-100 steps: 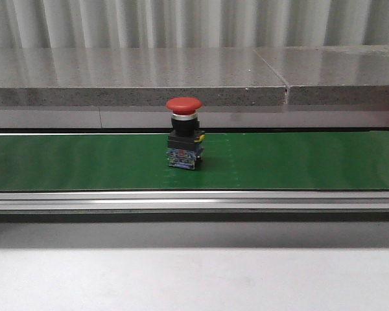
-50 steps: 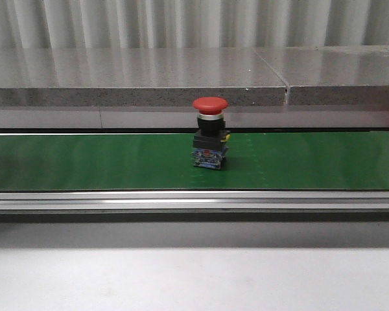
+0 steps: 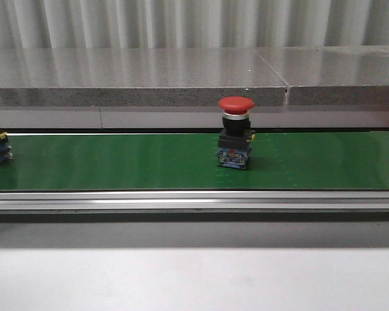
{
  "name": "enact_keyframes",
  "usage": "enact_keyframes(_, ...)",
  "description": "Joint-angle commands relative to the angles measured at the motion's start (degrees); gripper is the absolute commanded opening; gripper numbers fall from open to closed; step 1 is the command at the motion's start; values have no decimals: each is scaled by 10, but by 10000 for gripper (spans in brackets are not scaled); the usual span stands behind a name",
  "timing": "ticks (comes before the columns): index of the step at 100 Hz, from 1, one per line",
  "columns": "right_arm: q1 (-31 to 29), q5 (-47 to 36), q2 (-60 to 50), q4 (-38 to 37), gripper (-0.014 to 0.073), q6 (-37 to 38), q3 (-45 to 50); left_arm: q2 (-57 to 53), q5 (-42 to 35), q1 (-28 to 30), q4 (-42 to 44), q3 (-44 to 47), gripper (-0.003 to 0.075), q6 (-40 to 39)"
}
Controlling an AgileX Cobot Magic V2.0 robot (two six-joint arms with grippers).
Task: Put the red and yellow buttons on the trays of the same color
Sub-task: 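Place the yellow button on the belt and open the left gripper, then grasp the red button at the belt's end with the right gripper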
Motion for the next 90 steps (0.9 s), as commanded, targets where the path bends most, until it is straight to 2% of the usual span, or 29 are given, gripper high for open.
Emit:
enact_keyframes(1,1,-39,-3,-5,-68,-4,-14,-53,-63,-5,-19,28,532,2)
enact_keyframes(21,1,-39,-3,-5,-68,-4,-14,-162,-88,-5,-30,114,348,2)
enact_keyframes(50,1,-39,-3,-5,-68,-4,-14,-231,-88,-5,-44,166,-17,2)
enact_keyframes(90,1,-37,-3,-5,-66,-4,-14,-230,-82,-5,-44,166,-20,2)
